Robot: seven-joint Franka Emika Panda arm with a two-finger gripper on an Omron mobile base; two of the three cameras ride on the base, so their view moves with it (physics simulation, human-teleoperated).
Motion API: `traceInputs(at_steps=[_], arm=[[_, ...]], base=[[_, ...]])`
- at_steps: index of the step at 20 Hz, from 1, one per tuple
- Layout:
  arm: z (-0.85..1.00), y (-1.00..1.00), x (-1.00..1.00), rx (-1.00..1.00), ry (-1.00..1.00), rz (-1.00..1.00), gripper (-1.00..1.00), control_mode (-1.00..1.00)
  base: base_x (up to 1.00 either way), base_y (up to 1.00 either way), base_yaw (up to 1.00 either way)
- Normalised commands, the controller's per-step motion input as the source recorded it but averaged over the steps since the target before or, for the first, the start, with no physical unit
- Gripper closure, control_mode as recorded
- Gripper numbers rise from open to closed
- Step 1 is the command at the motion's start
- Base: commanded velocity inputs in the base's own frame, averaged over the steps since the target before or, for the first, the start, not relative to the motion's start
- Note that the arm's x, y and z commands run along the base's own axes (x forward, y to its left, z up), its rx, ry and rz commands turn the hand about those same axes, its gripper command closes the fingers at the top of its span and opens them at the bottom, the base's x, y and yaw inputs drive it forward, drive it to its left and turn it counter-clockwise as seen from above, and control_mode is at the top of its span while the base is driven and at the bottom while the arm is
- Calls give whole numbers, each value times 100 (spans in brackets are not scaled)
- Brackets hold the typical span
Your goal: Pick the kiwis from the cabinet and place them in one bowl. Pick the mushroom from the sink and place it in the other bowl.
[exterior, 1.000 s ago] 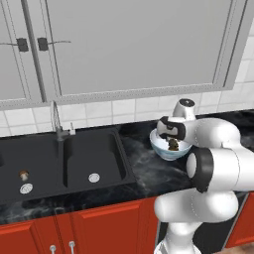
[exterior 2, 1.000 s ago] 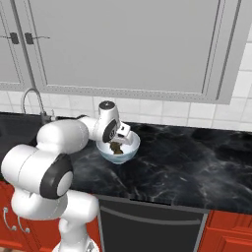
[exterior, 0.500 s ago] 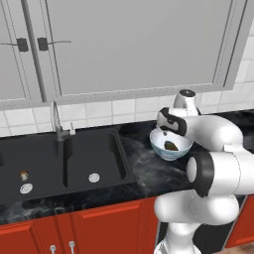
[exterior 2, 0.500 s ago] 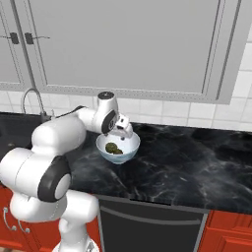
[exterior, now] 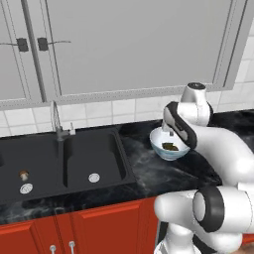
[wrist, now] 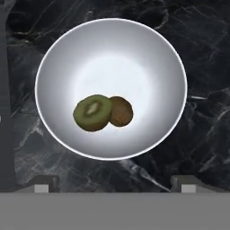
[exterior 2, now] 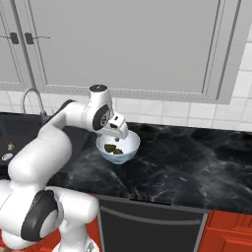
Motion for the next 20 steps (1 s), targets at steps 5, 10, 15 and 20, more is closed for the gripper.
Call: traceInputs(at_steps=[5, 10, 15, 20], arm=[[22, 30, -98, -1, 0, 0, -100, -100], [4, 17, -76, 0, 0, 0, -100, -100], [-4, 2, -5, 0, 3, 0, -100, -100], [-3, 12, -3, 0, 0, -3, -100, 100]], base=[[0, 0, 0], [0, 0, 0], [0, 0, 0], [-4, 8, 0]])
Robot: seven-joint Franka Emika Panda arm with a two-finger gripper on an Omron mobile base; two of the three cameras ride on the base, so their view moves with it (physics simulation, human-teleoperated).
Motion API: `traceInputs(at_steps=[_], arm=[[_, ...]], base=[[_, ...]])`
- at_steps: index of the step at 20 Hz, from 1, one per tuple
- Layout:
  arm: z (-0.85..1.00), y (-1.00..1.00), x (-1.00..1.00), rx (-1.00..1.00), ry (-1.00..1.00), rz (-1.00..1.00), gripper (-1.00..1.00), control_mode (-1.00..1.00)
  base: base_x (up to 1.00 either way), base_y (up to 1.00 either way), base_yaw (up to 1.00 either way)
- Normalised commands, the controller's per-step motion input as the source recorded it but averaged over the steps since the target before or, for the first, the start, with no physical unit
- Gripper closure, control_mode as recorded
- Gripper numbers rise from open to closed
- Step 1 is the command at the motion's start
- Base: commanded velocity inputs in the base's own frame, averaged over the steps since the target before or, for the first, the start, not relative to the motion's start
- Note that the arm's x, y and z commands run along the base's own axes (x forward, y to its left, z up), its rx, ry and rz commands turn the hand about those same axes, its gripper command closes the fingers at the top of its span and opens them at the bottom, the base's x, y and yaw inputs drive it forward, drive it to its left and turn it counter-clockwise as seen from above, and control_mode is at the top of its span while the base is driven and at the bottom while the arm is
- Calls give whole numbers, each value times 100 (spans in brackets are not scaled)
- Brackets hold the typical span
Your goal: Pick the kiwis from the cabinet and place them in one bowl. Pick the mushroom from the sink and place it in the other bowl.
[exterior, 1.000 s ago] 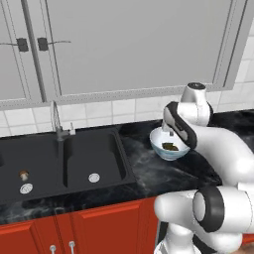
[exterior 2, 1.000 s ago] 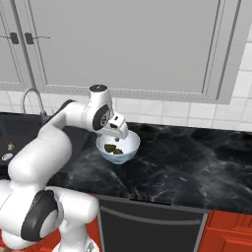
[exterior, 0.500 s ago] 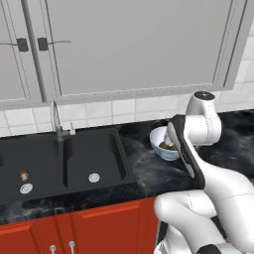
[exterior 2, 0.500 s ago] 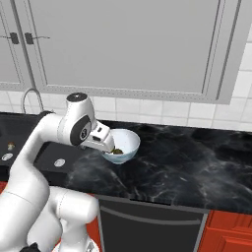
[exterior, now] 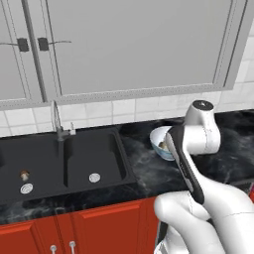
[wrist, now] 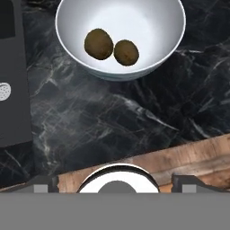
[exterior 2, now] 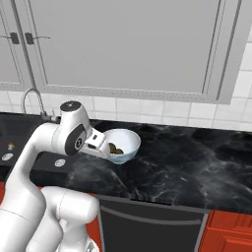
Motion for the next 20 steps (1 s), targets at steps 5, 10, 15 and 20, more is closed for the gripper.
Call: traceInputs(at_steps=[5, 10, 15, 20], arm=[[0, 0, 0, 0, 0, 0, -100, 100], [0, 0, 0, 0, 0, 0, -100, 100], [0, 0, 0, 0, 0, 0, -100, 100], [0, 0, 0, 0, 0, 0, -100, 100]], base=[[-14, 74, 0], [-2, 86, 0], [0, 89, 0], [2, 82, 0]])
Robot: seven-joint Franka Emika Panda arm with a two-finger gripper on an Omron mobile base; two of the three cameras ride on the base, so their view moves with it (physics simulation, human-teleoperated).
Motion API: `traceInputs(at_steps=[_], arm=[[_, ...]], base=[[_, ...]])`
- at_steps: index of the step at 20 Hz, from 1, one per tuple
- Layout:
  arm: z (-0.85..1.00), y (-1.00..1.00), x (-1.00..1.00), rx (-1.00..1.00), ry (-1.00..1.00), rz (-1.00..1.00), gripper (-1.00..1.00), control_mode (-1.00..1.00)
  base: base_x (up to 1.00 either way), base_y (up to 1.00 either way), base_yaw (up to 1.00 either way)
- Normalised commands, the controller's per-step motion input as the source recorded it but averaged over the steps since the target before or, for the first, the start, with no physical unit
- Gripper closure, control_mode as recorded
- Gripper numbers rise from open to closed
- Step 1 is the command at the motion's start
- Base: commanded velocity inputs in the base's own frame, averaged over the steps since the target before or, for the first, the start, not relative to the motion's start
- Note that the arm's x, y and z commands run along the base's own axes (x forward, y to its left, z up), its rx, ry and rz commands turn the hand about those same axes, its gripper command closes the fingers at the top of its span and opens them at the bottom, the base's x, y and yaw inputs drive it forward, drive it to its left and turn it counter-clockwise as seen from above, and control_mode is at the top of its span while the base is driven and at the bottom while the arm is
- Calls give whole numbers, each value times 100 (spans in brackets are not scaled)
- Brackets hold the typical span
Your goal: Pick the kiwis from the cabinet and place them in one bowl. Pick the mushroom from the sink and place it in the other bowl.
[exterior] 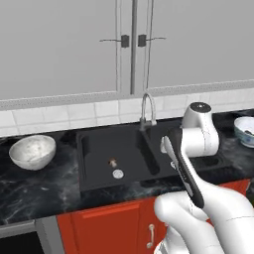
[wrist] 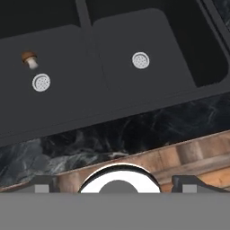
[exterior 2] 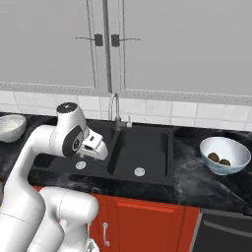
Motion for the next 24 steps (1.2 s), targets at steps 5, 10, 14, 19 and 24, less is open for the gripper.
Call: traceInputs(at_steps=[5, 10, 14, 19, 24], arm=[[0, 0, 0, 0, 0, 0, -100, 100], [0, 0, 0, 0, 0, 0, -100, 100], [0, 14, 1, 0, 0, -1, -100, -100], [0, 19, 0, 0, -1, -2, -100, -100], [0, -11, 40, 0, 0, 6, -100, -100]], base=[[1, 78, 0], [3, 71, -1], [3, 47, -2], [0, 0, 0], [0, 0, 0]])
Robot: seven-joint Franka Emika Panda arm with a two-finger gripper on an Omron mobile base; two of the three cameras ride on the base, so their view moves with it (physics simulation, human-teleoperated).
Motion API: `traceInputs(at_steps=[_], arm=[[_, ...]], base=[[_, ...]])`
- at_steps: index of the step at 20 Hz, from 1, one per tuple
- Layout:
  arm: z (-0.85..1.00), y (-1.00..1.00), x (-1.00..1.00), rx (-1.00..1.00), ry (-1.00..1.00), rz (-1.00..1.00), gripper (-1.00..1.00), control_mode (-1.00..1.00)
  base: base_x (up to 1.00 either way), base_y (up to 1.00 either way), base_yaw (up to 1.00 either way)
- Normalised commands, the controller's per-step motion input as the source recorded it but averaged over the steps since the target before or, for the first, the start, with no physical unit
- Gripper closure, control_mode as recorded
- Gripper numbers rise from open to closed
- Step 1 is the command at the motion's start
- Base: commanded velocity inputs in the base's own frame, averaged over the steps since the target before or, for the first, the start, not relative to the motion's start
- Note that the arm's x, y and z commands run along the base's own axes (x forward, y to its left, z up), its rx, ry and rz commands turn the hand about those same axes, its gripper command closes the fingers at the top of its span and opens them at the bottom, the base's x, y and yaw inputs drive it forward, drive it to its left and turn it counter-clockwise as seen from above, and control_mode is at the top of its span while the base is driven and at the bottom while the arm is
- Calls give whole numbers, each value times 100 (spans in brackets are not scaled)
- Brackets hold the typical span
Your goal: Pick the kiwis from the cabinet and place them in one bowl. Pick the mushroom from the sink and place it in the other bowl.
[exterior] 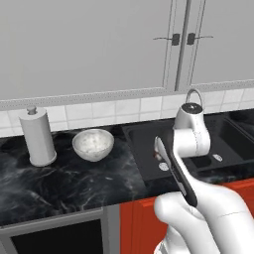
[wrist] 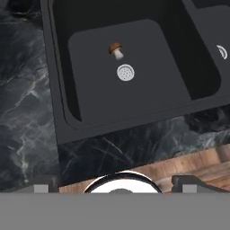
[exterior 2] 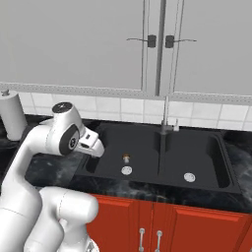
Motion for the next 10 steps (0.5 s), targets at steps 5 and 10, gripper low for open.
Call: traceInputs(at_steps=[5, 10], arm=[[-3, -41, 94, -1, 8, 15, -100, -100], [-10, -31, 92, -4, 16, 10, -100, -100]], base=[[0, 0, 0], [0, 0, 0]])
